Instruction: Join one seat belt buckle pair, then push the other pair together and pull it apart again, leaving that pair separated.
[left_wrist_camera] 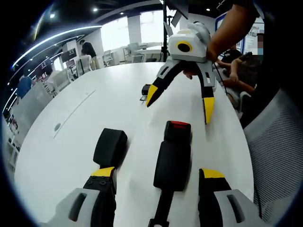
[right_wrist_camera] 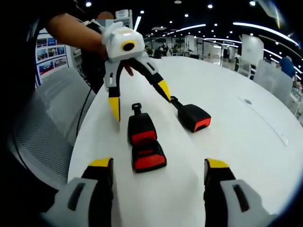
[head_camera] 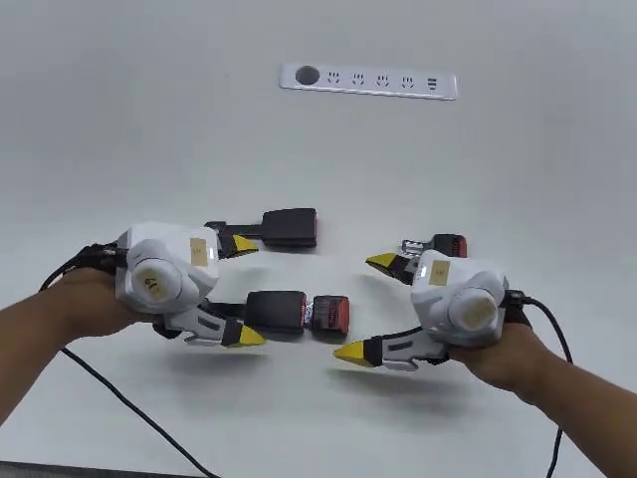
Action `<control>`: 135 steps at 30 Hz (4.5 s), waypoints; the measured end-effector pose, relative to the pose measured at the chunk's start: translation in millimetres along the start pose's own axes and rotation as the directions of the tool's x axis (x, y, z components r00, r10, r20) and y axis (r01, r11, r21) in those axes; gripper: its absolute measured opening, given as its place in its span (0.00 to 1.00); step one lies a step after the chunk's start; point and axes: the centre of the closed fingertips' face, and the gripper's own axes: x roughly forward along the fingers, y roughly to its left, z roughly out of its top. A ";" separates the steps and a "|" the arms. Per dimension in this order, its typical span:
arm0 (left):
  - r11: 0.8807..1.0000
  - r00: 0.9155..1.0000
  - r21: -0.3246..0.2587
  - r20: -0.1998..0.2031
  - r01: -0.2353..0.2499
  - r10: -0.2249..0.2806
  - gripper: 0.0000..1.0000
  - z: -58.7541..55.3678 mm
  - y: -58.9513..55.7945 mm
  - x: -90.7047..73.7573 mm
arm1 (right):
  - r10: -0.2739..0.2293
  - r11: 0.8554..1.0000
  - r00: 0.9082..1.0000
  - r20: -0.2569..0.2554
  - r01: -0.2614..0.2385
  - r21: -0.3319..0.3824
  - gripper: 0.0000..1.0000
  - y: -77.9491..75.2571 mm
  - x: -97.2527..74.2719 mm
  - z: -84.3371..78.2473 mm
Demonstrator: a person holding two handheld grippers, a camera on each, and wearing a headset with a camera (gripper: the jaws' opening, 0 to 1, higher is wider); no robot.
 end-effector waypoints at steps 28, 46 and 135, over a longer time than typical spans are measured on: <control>0.994 0.995 -0.102 0.080 -0.044 0.052 0.69 32.7 74.7 2.9 | -0.086 0.992 0.996 -0.034 0.089 0.089 0.78 -110.2 -74.1 -33.9; 0.994 0.999 -0.103 0.023 0.041 -0.039 0.59 14.1 84.5 42.9 | 0.015 0.994 0.991 -0.130 -0.001 0.105 0.60 -110.5 -64.8 -59.1; 0.995 0.995 0.039 -0.024 0.096 -0.095 0.32 0.1 89.0 49.2 | 0.123 0.988 0.989 -0.082 -0.130 -0.086 0.34 -103.4 9.2 -17.1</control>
